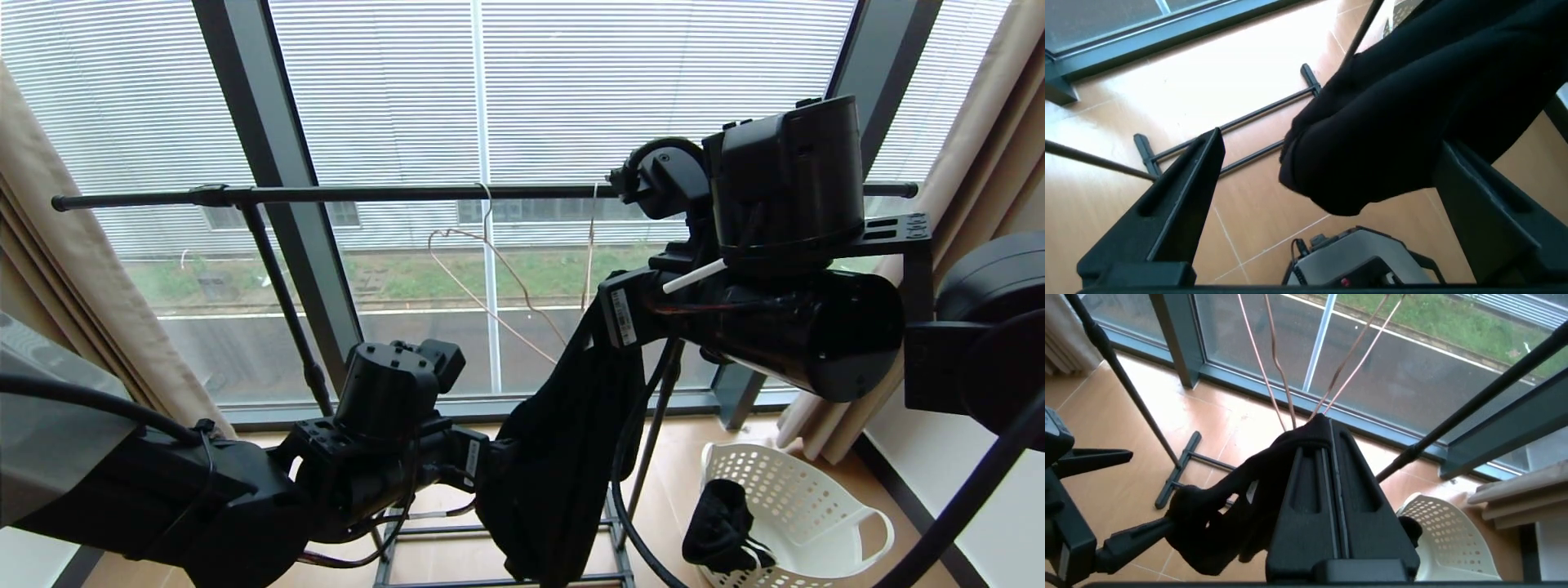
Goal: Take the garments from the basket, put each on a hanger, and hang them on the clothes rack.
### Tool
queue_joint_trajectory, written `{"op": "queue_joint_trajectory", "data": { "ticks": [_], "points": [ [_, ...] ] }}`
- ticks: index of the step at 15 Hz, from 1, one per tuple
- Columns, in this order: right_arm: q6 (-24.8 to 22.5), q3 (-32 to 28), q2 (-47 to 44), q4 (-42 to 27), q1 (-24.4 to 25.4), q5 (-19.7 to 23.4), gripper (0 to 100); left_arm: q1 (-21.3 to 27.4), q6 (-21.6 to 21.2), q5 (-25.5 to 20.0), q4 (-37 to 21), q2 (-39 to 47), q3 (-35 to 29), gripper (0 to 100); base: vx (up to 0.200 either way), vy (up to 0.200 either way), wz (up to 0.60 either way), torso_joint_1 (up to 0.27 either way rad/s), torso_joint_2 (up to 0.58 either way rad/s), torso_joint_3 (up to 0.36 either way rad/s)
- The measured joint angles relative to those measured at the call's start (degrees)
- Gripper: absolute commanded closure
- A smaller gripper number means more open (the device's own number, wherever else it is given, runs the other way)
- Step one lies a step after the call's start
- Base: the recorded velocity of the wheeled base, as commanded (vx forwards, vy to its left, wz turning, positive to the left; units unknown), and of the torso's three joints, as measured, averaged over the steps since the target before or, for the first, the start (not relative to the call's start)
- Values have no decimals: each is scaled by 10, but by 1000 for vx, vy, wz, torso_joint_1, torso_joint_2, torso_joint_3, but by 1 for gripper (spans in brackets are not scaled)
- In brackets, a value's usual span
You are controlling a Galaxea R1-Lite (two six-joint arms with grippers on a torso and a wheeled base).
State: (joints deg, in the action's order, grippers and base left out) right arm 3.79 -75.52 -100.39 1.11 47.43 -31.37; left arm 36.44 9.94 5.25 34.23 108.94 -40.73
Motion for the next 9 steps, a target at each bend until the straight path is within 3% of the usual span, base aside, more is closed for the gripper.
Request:
{"op": "queue_joint_trajectory", "data": {
  "ticks": [5, 9],
  "points": [
    [0, 0, 0, 1, -2, 0, 100, 2, -1, -1, 15, 0, 23, 0, 0, 0, 0, 0, 0, 0],
    [0, 1, -3, 1, 6, 0, 100, 26, -2, 0, 30, 14, 2, 0, 0, 0, 0, 0, 0, 0]
  ]
}}
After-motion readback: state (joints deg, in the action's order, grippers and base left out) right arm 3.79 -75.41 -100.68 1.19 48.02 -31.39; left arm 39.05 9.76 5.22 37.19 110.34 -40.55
